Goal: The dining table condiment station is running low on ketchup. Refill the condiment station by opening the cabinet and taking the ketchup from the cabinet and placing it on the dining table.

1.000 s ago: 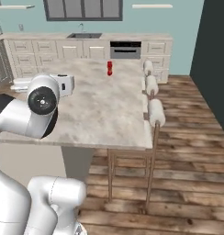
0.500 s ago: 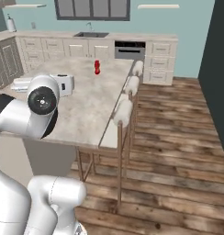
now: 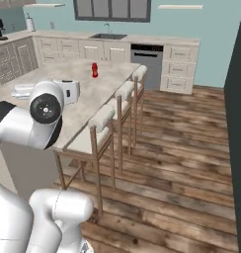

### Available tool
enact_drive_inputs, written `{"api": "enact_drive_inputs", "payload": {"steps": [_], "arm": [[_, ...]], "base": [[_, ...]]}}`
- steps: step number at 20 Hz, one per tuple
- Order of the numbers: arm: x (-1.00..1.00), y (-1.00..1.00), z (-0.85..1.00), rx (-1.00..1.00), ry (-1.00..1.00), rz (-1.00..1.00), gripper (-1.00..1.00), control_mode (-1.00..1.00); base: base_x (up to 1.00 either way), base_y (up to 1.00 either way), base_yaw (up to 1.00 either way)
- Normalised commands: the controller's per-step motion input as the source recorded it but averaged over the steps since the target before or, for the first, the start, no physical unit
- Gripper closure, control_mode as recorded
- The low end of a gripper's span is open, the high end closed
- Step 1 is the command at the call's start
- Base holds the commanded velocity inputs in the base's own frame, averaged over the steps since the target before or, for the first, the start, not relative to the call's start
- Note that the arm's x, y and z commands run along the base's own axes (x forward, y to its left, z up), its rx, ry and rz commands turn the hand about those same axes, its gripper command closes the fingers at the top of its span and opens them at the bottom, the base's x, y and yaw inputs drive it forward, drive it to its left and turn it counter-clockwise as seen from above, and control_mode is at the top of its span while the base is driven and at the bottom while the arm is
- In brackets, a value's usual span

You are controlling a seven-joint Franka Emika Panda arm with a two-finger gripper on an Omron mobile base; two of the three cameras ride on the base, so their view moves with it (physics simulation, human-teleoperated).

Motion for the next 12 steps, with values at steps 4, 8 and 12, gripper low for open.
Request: {"api": "enact_drive_inputs", "payload": {"steps": [4, 8, 12], "arm": [[0.00, 0.00, 0.00, 0.00, 0.00, 0.00, 1.00, 1.00], [0.00, 0.00, 0.00, 0.00, 0.00, 0.00, 1.00, 1.00], [0.00, 0.00, 0.00, 0.00, 0.00, 0.00, 1.00, 1.00]], "base": [[0.40, -1.00, 0.32], [0.55, -1.00, 0.33], [0.83, -0.93, 0.39]]}}
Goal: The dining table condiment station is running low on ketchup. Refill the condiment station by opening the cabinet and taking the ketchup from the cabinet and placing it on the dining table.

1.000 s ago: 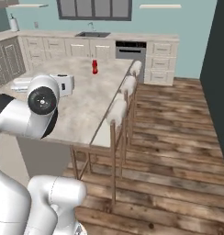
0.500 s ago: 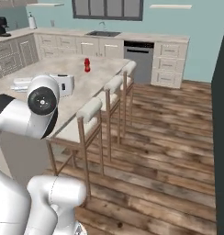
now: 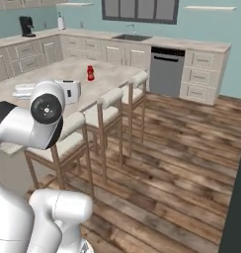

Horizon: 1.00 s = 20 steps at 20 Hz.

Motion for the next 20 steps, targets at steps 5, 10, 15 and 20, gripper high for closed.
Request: {"api": "enact_drive_inputs", "payload": {"steps": [5, 10, 15, 20], "arm": [[0.00, 0.00, 0.00, 0.00, 0.00, 0.00, 1.00, 1.00], [0.00, 0.00, 0.00, 0.00, 0.00, 0.00, 1.00, 1.00], [0.00, 0.00, 0.00, 0.00, 0.00, 0.00, 1.00, 1.00], [0.00, 0.00, 0.00, 0.00, 0.00, 0.00, 1.00, 1.00]], "base": [[0.97, -0.80, 0.43], [0.89, -0.76, 0.47], [0.84, -0.66, 0.54], [0.78, -0.54, 0.59]]}}
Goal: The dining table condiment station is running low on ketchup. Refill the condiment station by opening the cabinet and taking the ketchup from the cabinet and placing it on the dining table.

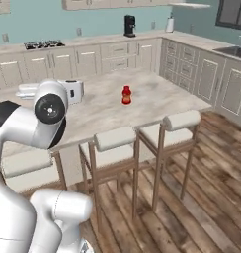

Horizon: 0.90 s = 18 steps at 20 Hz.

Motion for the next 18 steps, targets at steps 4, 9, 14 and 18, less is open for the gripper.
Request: {"api": "enact_drive_inputs", "payload": {"steps": [4, 9, 14, 18], "arm": [[0.00, 0.00, 0.00, 0.00, 0.00, 0.00, 1.00, 1.00], [0.00, 0.00, 0.00, 0.00, 0.00, 0.00, 1.00, 1.00], [0.00, 0.00, 0.00, 0.00, 0.00, 0.00, 1.00, 1.00], [0.00, 0.00, 0.00, 0.00, 0.00, 0.00, 1.00, 1.00]], "base": [[0.61, -0.43, 0.64], [0.52, -0.22, 0.63], [0.38, -0.31, 0.55], [0.33, -0.31, 0.46]]}}
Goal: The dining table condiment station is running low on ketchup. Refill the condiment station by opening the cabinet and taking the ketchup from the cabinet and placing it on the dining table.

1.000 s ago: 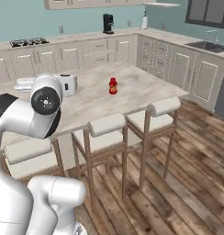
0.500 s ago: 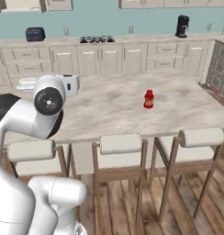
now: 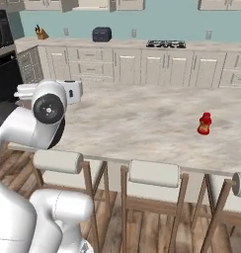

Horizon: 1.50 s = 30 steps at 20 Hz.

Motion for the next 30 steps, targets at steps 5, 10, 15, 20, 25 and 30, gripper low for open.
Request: {"api": "enact_drive_inputs", "payload": {"steps": [5, 10, 15, 20, 25, 30], "arm": [[0.00, 0.00, 0.00, 0.00, 0.00, 0.00, 1.00, 1.00], [0.00, 0.00, 0.00, 0.00, 0.00, 0.00, 1.00, 1.00], [0.37, -0.33, -0.08, 0.01, 0.00, 0.09, 1.00, -1.00], [0.65, -0.74, -0.35, 0.00, -0.10, 0.48, 1.00, -1.00], [0.57, -0.41, -0.49, -0.01, -0.18, 0.45, 1.00, -1.00], [0.33, -0.04, -0.47, -0.02, 0.03, 0.21, 1.00, -1.00]], "base": [[0.46, -0.50, 0.39], [0.15, -0.47, 0.20], [0.00, 0.00, 0.00], [0.00, 0.00, 0.00], [0.00, 0.00, 0.00], [0.00, 0.00, 0.00]]}}
